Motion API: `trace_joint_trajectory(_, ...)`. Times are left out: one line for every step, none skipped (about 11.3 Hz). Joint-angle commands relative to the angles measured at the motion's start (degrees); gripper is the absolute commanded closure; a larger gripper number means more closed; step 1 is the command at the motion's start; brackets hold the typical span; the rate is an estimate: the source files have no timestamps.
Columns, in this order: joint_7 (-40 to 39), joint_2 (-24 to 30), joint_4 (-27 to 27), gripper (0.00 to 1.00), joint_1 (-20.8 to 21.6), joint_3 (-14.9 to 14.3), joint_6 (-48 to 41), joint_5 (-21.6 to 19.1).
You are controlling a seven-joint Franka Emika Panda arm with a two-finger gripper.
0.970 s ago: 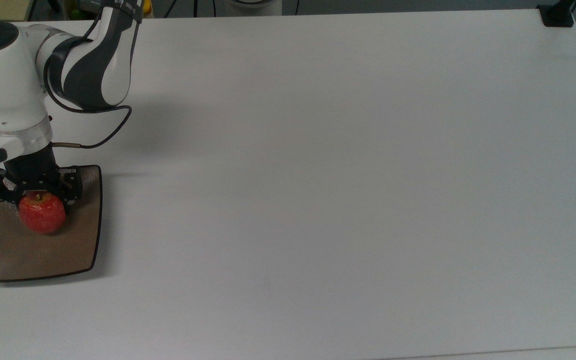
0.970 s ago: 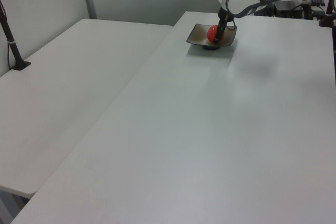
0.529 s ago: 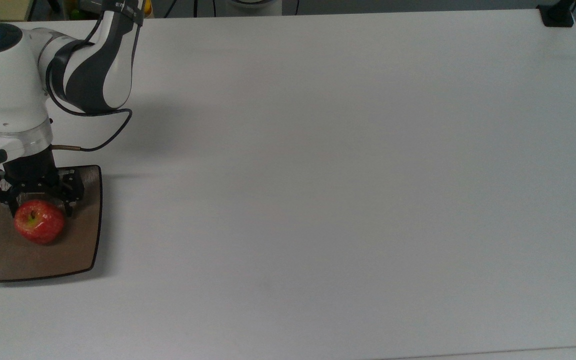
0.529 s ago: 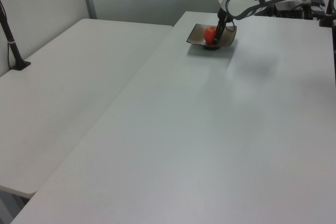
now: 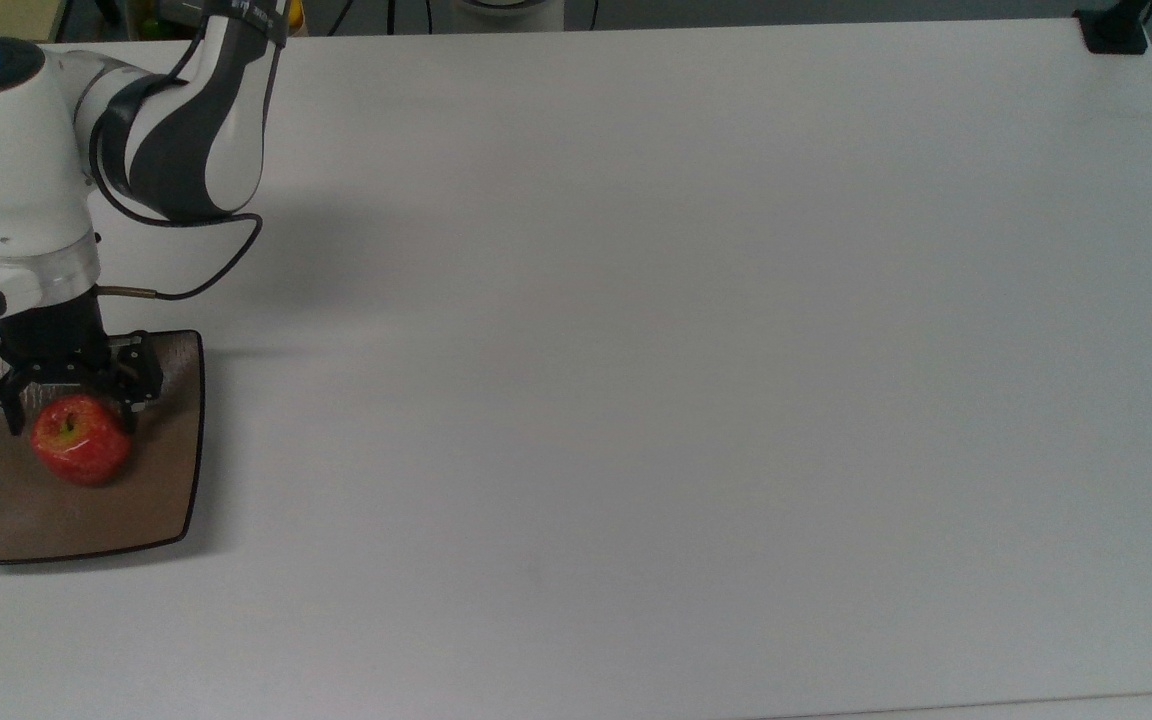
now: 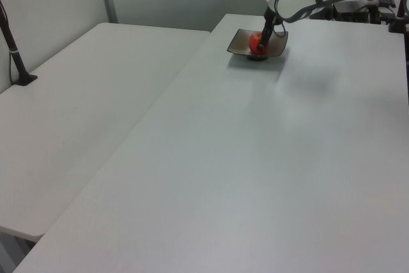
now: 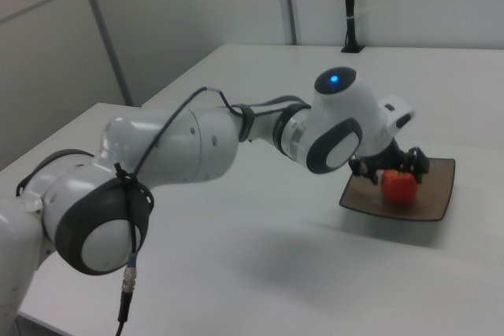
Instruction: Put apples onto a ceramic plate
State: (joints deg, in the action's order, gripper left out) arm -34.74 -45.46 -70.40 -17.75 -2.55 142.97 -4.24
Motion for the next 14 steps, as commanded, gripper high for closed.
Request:
trace_joint_trajectory(1.43, 11.76, -8.94, 0.00, 0.96, -0.35, -1.36, -0.06)
trace_joint_trajectory(4.04, 15.28, -9.40, 0.00, 1.23, -0.35, -5.29, 0.02)
trace_joint_trajectory(7.11, 18.71, -9.40, 0.00, 2.71, -0.44, -10.20, 0.11)
trace_joint_trajectory(9.49, 22.65, -9.40, 0.00, 3.59, -0.44, -15.47, 0.02)
trace_joint_trajectory(11.87, 26.70, -9.40, 0.00, 4.47, -0.35, -21.70, -0.24)
trace_joint_trajectory(13.89, 30.74, -9.49, 0.00, 5.27, -0.35, -28.20, -0.76)
trace_joint_trajectory(15.56, 34.26, -9.67, 0.00, 6.14, -0.26, -35.32, -1.81)
trace_joint_trajectory(20.02, 36.99, -9.58, 0.00, 7.98, -0.26, -42.35, -2.52)
trace_joint_trajectory(26.68, 39.46, -9.67, 0.00, 10.00, -0.09, -47.20, -2.53)
trace_joint_trajectory(34.66, 41.57, -10.10, 0.00, 12.02, -0.09, -52.47, -2.35)
trace_joint_trajectory(39.27, 44.29, -11.67, 0.00, 13.61, -0.09, -56.96, -1.92)
trace_joint_trajectory(40.44, 47.01, -14.21, 0.00, 16.15, -0.09, -59.45, -1.65)
trace_joint_trajectory(40.89, 50.00, -17.98, 0.00, 18.96, -0.09, -59.73, -1.56)
trace_joint_trajectory(40.89, 52.20, -21.06, 0.00, 21.07, -0.09, -59.65, -1.56)
